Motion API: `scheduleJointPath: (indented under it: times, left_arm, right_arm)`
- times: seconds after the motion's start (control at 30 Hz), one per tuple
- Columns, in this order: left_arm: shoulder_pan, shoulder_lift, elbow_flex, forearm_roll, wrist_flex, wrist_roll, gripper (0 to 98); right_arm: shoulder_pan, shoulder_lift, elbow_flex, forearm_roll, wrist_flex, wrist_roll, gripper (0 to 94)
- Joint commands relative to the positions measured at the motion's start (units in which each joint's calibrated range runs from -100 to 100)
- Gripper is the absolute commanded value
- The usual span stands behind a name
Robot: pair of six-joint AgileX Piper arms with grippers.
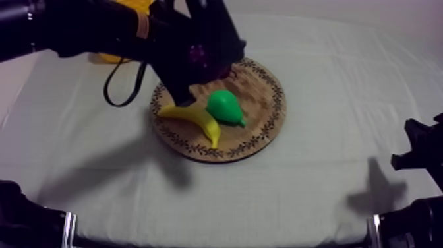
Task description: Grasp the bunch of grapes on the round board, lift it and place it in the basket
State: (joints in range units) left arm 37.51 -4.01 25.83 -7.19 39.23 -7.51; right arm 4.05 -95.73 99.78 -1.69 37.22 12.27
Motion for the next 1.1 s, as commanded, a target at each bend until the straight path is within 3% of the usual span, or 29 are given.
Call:
scheduleJointPath:
  times: [0.0, 0.2, 0.47, 0.83, 1.07]
  left_arm:
    - [0.1, -1.6, -2.3, 0.57, 0.6, 1.3, 36.1]
    - [-3.8, -4.2, -6.2, 3.28, 1.7, 1.9, 36.3]
    - [-12.7, -5.9, -4.7, 5.49, 2.7, 3.7, 34.8]
    - [-23.9, -5.6, 4.8, 5.93, 3.0, 4.5, 35.0]
    - [-27.6, -0.5, -0.4, 5.92, 5.0, 3.7, 34.4]
  right_arm:
    - [0.0, 0.0, 0.0, 0.0, 0.0, 0.0, 0.5]
    - [0.0, 0.0, 0.0, 0.0, 0.0, 0.0, 0.5]
    - [0.0, 0.0, 0.0, 0.0, 0.0, 0.0, 0.5]
    - [0.0, 0.0, 0.0, 0.0, 0.0, 0.0, 0.5]
    - [0.0, 0.0, 0.0, 0.0, 0.0, 0.0, 0.5]
